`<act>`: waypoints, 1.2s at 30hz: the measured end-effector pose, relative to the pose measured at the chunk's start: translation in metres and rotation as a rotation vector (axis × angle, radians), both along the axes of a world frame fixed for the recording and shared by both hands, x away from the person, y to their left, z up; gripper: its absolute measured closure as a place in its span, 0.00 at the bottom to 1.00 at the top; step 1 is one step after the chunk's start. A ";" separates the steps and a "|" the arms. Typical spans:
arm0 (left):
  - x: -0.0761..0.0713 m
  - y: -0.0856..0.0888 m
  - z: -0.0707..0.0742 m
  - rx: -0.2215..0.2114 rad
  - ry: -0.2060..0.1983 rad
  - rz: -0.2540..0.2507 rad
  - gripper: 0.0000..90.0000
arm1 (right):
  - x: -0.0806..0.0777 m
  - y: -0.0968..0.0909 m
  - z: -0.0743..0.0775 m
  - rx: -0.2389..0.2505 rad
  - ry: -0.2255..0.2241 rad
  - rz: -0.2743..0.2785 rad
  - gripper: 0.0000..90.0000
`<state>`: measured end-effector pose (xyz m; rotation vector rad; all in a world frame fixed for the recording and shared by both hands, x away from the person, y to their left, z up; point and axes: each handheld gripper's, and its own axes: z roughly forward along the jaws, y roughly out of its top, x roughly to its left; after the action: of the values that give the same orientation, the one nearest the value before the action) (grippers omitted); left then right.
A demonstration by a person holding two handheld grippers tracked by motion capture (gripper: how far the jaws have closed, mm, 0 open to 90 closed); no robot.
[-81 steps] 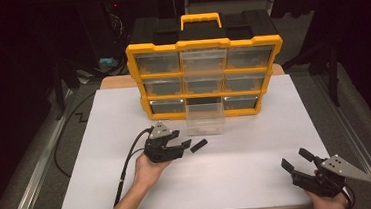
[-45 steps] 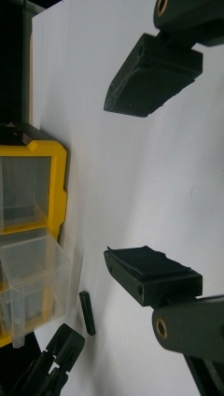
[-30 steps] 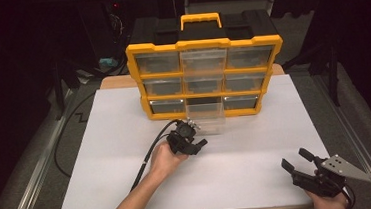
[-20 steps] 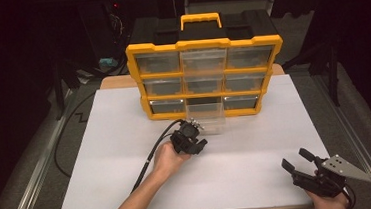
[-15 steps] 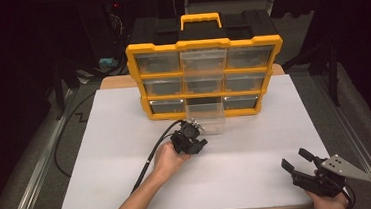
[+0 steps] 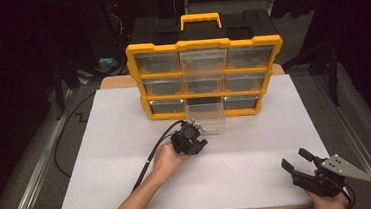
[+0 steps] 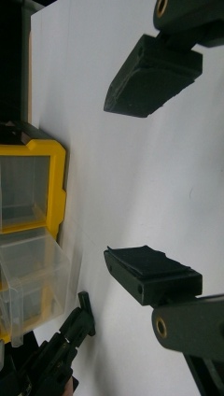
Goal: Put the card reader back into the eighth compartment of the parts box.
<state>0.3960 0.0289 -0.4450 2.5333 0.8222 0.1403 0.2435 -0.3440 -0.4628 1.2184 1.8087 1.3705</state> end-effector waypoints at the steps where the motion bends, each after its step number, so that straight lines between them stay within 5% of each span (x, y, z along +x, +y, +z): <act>1: -0.001 0.000 0.000 -0.004 0.003 0.000 0.81 | 0.000 0.000 0.000 -0.001 0.001 -0.002 0.28; 36: -0.021 0.014 0.044 -0.083 0.010 -0.062 0.81 | 0.000 0.001 0.000 -0.004 0.001 0.003 0.28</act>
<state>0.3745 0.0426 -0.4012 2.4804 0.7376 0.0718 0.2430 -0.3430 -0.4624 1.2154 1.8137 1.3677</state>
